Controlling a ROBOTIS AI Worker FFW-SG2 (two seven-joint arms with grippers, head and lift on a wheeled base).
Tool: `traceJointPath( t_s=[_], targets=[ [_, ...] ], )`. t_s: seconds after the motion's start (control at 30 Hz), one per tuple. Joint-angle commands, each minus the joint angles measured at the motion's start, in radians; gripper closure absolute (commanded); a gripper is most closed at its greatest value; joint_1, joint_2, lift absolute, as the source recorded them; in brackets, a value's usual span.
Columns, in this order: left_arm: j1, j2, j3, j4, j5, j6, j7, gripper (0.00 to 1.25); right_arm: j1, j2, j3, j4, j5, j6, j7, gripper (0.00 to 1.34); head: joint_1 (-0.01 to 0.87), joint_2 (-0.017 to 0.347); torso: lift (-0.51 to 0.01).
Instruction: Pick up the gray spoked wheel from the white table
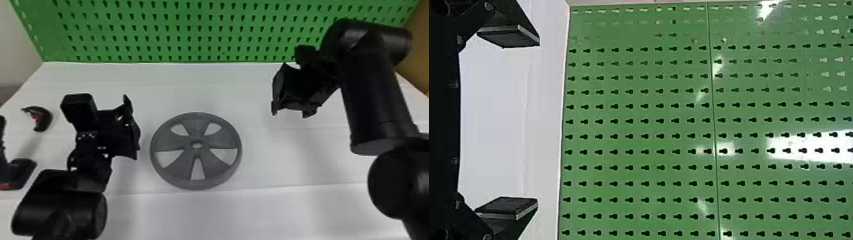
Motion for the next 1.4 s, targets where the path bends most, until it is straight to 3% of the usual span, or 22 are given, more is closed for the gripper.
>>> traceJointPath(
  t_s=[0.0,0.23,0.47,1.17,1.37],
  targets=[
    [0.0,0.0,-0.001,0.0,-0.001,0.0,0.0,0.15,-0.006,-0.001,0.005,0.045,-0.034,0.001,0.0,0.32,0.765,0.002,-0.096],
    [-0.003,0.0,-0.004,0.002,-0.006,0.0,0.0,0.15,-0.006,-0.029,0.041,0.088,-0.137,0.001,0.0,0.32,0.765,0.002,-0.096],
    [-0.006,0.0,-0.007,0.003,-0.011,0.0,0.0,0.15,-0.01,-0.054,0.099,0.119,-0.146,0.001,0.0,0.32,0.765,0.002,-0.096],
    [-0.008,0.0,-0.009,0.005,-0.011,0.002,0.0,0.15,-0.003,-0.06,0.104,0.14,-0.167,0.001,0.0,0.32,0.765,0.002,-0.096],
    [-0.008,0.0,-0.01,0.005,-0.012,0.002,0.0,0.15,-0.009,-0.061,0.14,0.154,-0.197,0.001,0.0,0.32,0.765,0.002,-0.096]
  ],
)
